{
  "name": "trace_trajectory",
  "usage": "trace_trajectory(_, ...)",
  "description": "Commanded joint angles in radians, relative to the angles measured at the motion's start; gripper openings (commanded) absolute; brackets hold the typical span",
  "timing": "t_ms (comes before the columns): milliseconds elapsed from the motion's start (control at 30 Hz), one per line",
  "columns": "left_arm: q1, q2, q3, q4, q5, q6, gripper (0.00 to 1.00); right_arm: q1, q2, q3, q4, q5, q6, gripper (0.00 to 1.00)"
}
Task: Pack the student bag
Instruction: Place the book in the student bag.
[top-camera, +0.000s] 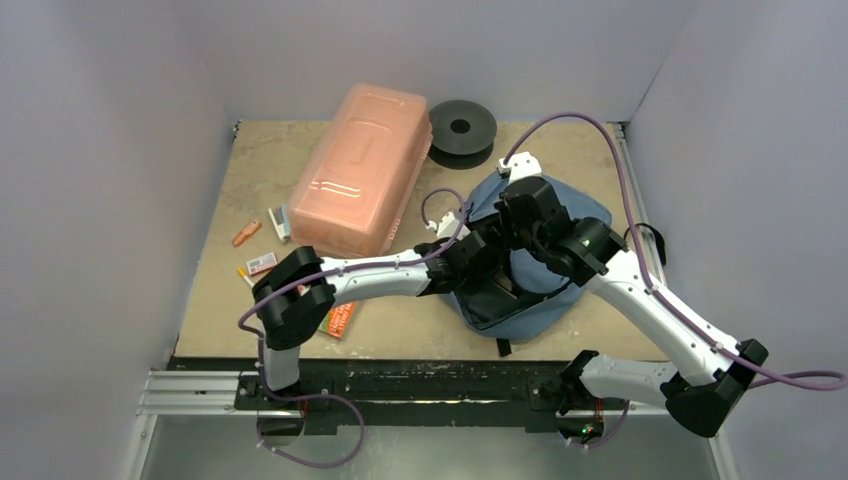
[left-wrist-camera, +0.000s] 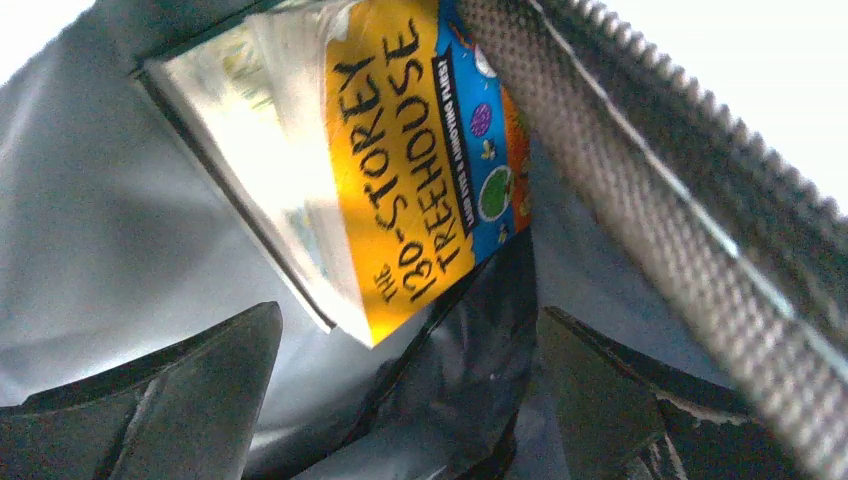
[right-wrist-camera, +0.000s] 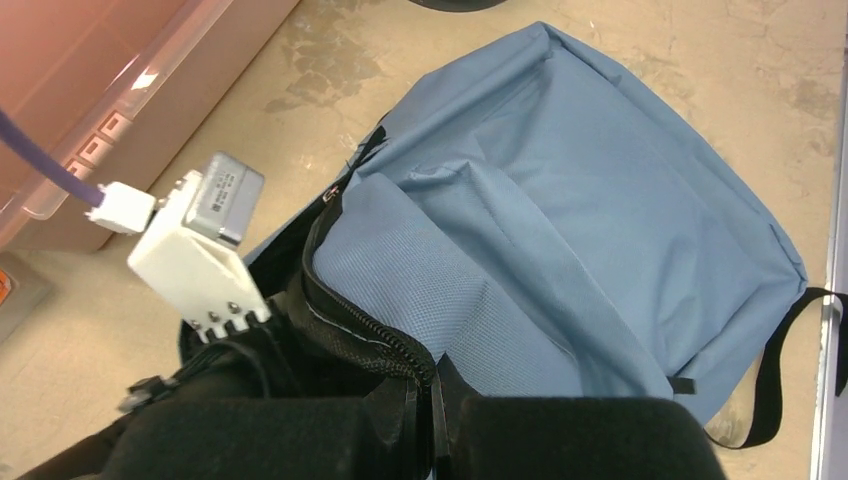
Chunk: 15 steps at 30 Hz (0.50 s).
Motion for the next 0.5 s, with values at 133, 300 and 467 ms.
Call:
trace_trajectory(133, -0.001, -0.185, 0.084, -0.439, 0.116, 0.005, 1.00, -0.003, -0.001, -0.007, 0.055, 0.074, 0.000, 0.00)
trace_trajectory(300, -0.014, -0.423, -0.055, -0.441, 0.045, 0.266, 1.00, -0.003, 0.018, -0.037, 0.021, 0.167, 0.043, 0.00)
trace_trajectory(467, -0.022, -0.644, -0.146, -0.559, 0.069, 0.552, 0.98, -0.003, 0.025, -0.093, 0.022, 0.135, 0.061, 0.18)
